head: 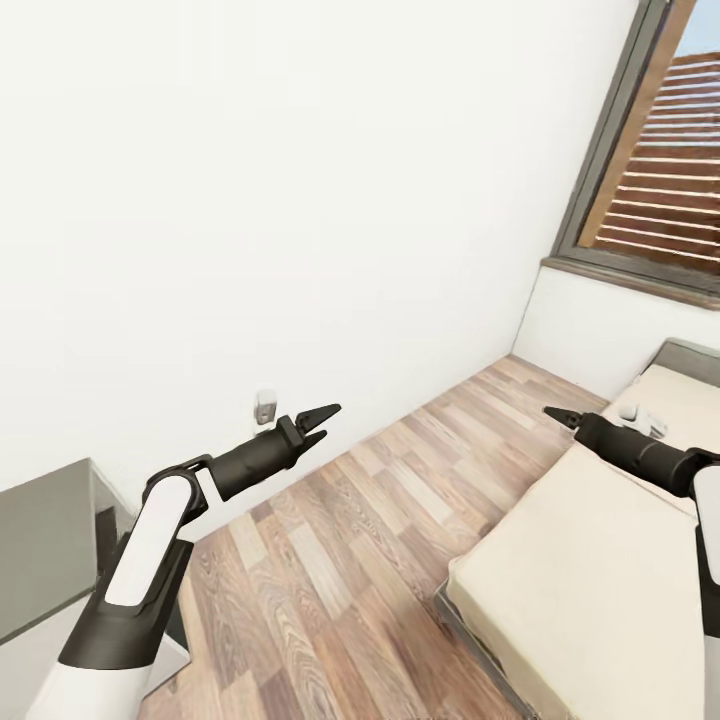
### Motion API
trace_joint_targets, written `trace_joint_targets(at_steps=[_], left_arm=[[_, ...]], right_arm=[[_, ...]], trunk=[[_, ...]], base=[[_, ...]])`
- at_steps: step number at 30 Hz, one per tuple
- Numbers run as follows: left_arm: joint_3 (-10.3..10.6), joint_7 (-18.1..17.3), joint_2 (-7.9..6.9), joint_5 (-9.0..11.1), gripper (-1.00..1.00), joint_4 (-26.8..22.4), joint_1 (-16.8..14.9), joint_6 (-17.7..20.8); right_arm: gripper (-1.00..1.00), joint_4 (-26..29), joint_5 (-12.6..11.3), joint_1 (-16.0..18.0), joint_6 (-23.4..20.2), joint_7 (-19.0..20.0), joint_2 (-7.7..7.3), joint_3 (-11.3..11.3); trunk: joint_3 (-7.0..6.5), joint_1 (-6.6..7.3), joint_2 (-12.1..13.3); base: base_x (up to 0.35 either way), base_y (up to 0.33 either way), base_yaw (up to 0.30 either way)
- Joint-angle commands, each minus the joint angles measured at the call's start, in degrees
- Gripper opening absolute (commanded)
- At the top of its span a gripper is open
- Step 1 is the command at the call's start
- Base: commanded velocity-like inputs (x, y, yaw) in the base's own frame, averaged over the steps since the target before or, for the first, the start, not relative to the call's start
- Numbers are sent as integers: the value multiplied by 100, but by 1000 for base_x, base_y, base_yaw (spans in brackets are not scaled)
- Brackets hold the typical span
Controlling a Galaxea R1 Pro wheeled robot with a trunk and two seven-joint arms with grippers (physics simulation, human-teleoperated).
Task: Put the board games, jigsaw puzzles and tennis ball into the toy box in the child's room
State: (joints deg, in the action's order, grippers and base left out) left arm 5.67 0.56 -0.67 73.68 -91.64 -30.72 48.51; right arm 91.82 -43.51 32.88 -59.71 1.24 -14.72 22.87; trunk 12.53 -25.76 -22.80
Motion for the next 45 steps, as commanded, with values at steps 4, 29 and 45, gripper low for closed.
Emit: trace_joint_targets(at_steps=[4, 29, 45], left_arm=[[3, 6, -3, 7, 100, -3, -4, 11], [4, 14, -3, -1, 100, -3, -6, 18], [436, -183, 242, -455, 100, 480, 478, -464]], right_arm=[[100, -60, 7, 13, -29, 14, 15, -13], [100, -867, -16, 52, -29, 41, 41, -39], [100, -1389, 17, 131, -29, 526, -368, -523]], trunk=[[-13, -3, -11], [-115, -3, -11], [-115, -3, -11]], base=[[-52, -61, -236], [-113, -176, -161], [-6, -17, -1]])
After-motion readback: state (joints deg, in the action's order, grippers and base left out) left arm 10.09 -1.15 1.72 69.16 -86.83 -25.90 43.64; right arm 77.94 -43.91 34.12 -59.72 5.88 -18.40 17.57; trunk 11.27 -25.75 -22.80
